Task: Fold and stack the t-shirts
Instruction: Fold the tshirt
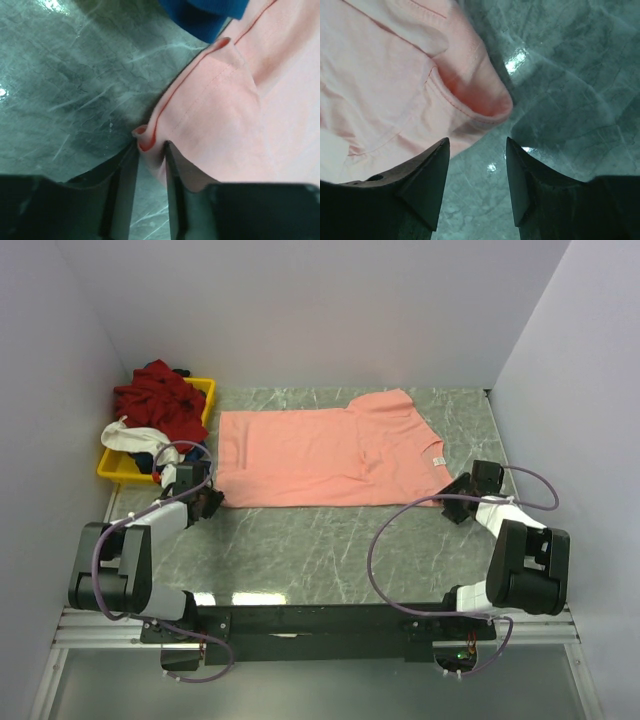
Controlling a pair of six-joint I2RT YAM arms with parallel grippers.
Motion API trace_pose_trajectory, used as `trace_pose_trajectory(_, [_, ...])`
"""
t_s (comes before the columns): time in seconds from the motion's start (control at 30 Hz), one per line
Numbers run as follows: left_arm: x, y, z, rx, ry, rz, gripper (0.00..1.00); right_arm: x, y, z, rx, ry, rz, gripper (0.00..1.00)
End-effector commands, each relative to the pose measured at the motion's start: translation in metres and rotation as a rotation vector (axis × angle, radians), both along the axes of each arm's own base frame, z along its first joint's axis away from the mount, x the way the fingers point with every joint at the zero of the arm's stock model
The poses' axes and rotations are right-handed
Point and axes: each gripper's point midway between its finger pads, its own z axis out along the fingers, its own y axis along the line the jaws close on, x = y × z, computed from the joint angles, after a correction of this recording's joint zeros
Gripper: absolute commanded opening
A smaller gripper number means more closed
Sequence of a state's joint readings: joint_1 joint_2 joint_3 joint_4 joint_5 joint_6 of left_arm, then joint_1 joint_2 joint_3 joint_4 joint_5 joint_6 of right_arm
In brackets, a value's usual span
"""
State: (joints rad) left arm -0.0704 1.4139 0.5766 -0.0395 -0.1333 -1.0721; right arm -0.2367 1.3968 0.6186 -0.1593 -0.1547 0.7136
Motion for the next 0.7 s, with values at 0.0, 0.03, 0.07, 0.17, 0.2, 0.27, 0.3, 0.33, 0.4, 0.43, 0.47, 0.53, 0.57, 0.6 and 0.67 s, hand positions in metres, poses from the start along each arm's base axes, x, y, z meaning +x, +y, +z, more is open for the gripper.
trace_pose_trajectory(0.0, [-0.015, 0.006, -0.019, 0.022, 0.067, 0.013, 0.3, 0.011, -0.014, 0.0, -0.043, -0.027, -0.04, 0.54])
trace_pose_trajectory(0.03, [-0.014, 0.006, -0.019, 0.024, 0.067, 0.013, 0.27, 0.016, -0.015, 0.003, -0.049, -0.04, -0.042, 0.53])
trace_pose_trajectory(0.07, [-0.013, 0.006, -0.019, 0.028, 0.067, 0.011, 0.25, 0.017, -0.016, 0.003, -0.049, -0.041, -0.042, 0.51])
trace_pose_trajectory(0.17, [-0.01, 0.005, -0.017, 0.028, 0.065, 0.006, 0.15, 0.026, -0.016, 0.006, -0.038, -0.055, -0.039, 0.39])
trace_pose_trajectory(0.2, [-0.009, 0.005, -0.016, 0.027, 0.064, 0.004, 0.12, 0.027, -0.016, 0.006, -0.037, -0.052, -0.038, 0.37])
trace_pose_trajectory(0.27, [-0.006, 0.005, -0.012, 0.029, 0.058, 0.0, 0.01, 0.032, -0.018, 0.011, -0.046, -0.058, -0.041, 0.26])
trace_pose_trajectory(0.3, [-0.006, 0.004, -0.011, 0.028, 0.056, 0.001, 0.01, 0.034, -0.02, 0.013, -0.05, -0.063, -0.045, 0.2])
trace_pose_trajectory(0.33, [-0.005, 0.005, -0.008, 0.03, 0.05, 0.001, 0.01, 0.036, -0.021, 0.017, -0.054, -0.067, -0.043, 0.13])
trace_pose_trajectory(0.4, [-0.004, 0.005, -0.004, 0.035, 0.046, 0.0, 0.01, 0.039, -0.021, 0.026, -0.057, -0.085, -0.043, 0.06])
trace_pose_trajectory(0.43, [-0.002, 0.006, 0.002, 0.038, 0.033, 0.002, 0.01, 0.04, -0.021, 0.032, -0.057, -0.093, -0.038, 0.02])
trace_pose_trajectory(0.47, [-0.003, 0.006, 0.005, 0.045, 0.037, -0.001, 0.01, 0.041, -0.02, 0.038, -0.057, -0.106, -0.037, 0.0])
trace_pose_trajectory(0.53, [-0.001, 0.009, 0.017, 0.059, 0.017, 0.008, 0.01, 0.042, -0.018, 0.055, -0.056, -0.139, -0.029, 0.0])
trace_pose_trajectory(0.57, [0.002, 0.01, 0.024, 0.068, 0.004, 0.006, 0.01, 0.041, -0.017, 0.062, -0.054, -0.153, -0.023, 0.0])
trace_pose_trajectory(0.6, [-0.001, 0.013, 0.028, 0.081, 0.008, 0.01, 0.0, 0.042, -0.016, 0.076, -0.056, -0.189, -0.023, 0.0])
trace_pose_trajectory(0.67, [0.003, 0.016, 0.048, 0.093, -0.033, 0.019, 0.01, 0.041, -0.014, 0.093, -0.055, -0.22, -0.016, 0.0])
